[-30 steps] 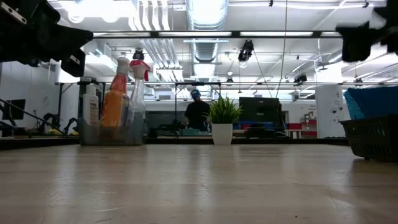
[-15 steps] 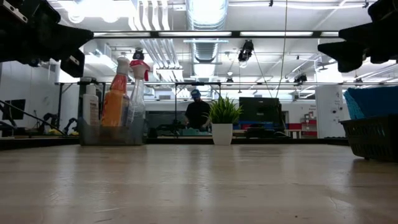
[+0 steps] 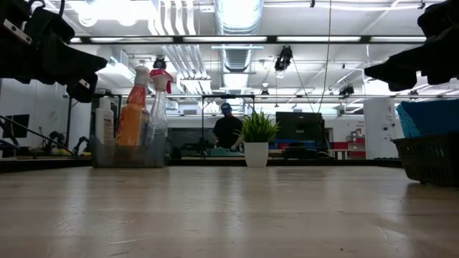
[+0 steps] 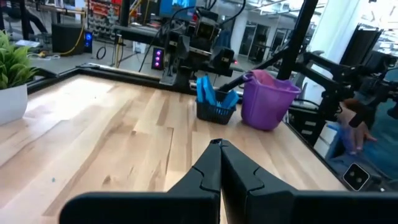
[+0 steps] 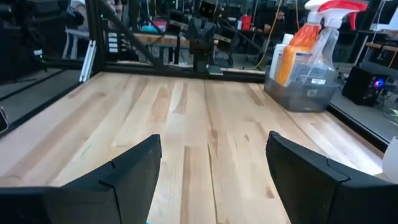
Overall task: Pick & Place Kitchen Items
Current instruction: Return to Home Position
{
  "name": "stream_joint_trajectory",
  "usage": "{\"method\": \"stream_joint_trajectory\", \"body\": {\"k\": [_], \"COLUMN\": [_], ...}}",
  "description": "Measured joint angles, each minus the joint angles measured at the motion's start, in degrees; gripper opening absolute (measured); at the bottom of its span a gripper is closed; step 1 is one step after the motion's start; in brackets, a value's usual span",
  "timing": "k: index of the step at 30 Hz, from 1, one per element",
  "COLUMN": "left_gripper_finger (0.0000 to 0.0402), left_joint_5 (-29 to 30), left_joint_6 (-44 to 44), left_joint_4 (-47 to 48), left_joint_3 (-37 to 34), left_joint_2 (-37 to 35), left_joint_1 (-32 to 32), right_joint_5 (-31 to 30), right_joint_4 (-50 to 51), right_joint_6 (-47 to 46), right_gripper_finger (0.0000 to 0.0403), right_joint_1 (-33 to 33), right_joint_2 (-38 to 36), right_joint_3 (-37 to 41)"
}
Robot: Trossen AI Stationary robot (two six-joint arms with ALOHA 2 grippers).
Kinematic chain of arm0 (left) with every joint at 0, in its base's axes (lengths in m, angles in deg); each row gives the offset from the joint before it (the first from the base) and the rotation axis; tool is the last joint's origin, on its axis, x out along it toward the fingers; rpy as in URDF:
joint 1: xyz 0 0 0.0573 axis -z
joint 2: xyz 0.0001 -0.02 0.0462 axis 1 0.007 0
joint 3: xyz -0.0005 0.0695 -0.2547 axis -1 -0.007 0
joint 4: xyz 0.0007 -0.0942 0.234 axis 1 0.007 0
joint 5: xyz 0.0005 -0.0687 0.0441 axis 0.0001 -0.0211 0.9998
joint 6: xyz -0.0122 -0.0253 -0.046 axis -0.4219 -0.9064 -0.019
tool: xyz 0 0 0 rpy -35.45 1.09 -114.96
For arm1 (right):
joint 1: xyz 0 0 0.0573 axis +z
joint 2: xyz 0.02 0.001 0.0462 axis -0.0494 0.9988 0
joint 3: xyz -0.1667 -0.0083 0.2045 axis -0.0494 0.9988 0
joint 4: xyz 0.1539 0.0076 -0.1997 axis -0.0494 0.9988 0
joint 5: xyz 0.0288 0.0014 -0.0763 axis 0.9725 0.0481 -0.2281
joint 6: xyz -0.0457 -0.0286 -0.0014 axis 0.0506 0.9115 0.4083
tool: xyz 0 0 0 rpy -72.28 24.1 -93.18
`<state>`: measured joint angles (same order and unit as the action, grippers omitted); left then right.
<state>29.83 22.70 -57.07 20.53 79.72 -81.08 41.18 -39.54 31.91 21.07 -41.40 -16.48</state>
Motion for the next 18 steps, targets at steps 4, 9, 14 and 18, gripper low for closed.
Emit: {"method": "stream_joint_trajectory", "body": {"k": [4, 9, 14, 18], "left_gripper_finger": [0.0, 0.0, 0.0, 0.0], "left_joint_5": [0.0, 0.0, 0.0, 0.0], "left_joint_6": [0.07, 0.2, 0.2, 0.17], "left_joint_4": [0.0, 0.0, 0.0, 0.02], "left_joint_3": [0.0, 0.0, 0.0, -0.02], "left_joint_2": [0.0, 0.02, 0.02, 0.02], "left_joint_1": [0.0, 0.0, 0.0, -0.02], "right_joint_5": [0.0, 0.02, 0.03, 0.04], "right_joint_4": [-0.25, -0.3, -0.44, -0.52], "right_joint_6": [0.02, 0.04, 0.04, 0.04], "right_gripper_finger": [0.0283, 0.0283, 0.0283, 0.0283], "right_joint_1": [0.0, 0.0, 0.0, 0.0], "right_joint_2": [1.37, 2.6, 3.44, 3.97], "right_joint_3": [-0.06, -0.07, -0.11, -0.11]}}
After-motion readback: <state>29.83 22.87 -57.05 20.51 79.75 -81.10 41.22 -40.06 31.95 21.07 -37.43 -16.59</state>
